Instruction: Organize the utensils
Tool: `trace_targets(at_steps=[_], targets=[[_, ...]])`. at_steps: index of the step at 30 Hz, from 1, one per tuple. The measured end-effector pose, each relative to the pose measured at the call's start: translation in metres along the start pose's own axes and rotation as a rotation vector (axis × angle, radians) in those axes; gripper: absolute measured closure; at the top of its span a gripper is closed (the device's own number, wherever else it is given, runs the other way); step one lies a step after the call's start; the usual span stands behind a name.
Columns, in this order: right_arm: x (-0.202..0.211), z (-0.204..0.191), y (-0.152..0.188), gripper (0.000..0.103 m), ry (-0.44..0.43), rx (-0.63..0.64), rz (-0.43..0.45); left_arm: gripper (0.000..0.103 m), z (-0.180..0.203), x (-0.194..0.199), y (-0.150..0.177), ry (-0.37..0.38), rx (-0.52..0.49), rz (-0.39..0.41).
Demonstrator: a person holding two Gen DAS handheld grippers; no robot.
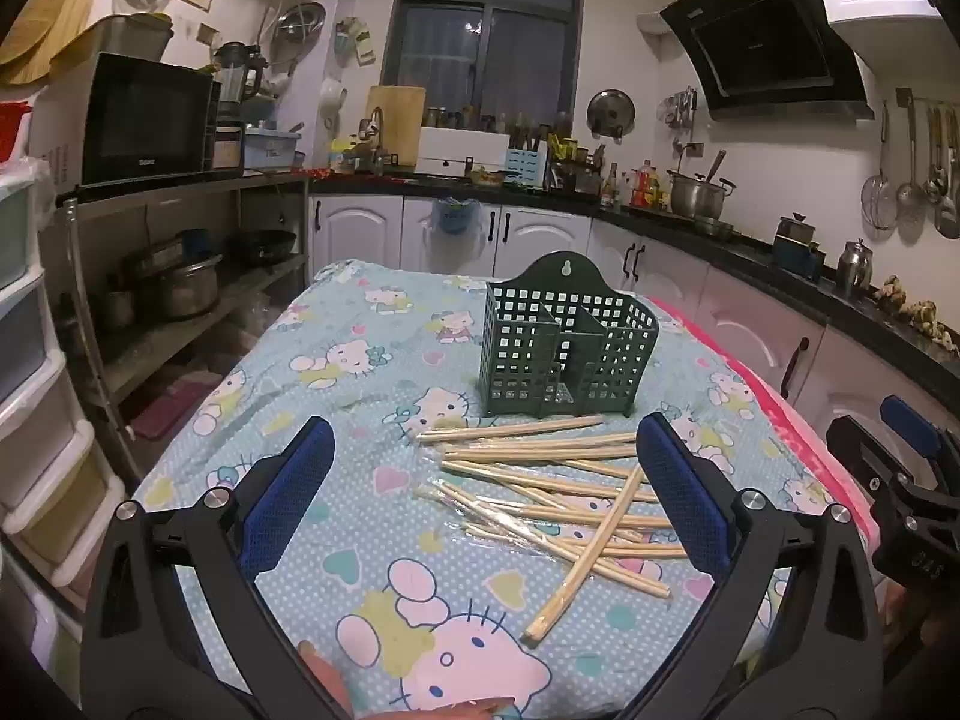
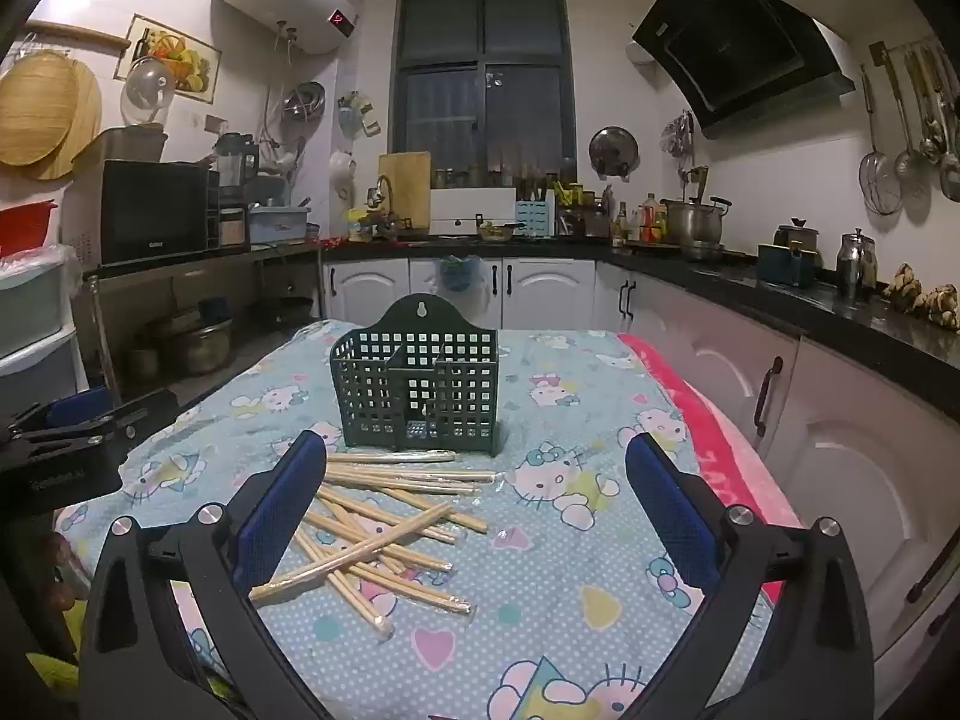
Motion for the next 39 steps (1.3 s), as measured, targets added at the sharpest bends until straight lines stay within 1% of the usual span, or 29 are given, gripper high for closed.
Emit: trace_targets(at_steps=[9,14,19,39], targets=[[-0.0006,-0.0021,-0.0008,0.006,-0.002,0.002,-0.009,0.010,-0.0011,-0.0003,-0.0001,0.003,0.003,0.000],[0.0018,0.0009,-0.0011,0.006,-0.003,0.000,0.007,0.010,-0.0023,-0.0001,-0.0002,0.006,0.002,0.003],[0.0032,-0.0024,-0.0037,0.006,0.000,0.000,0.006,0.010,-0.0001,0.0004,-0.0058,0.004,0.004,0.007],[0.0033,-0.0021,-0.0035,0.006,0.001,0.000,0.013,0.010,0.0002,0.0026,-0.0055,0.006,0.004,0.018]])
Point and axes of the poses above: each gripper's, at about its wrist camera, not at the fingertips, and x roughly against the way its jaws point, z to its right, y to its underside, the point moved 3 cm from there along -x, roughly the way its jaws point, and after that the axes turned 3 degrees about x, right-handed, at the moved point
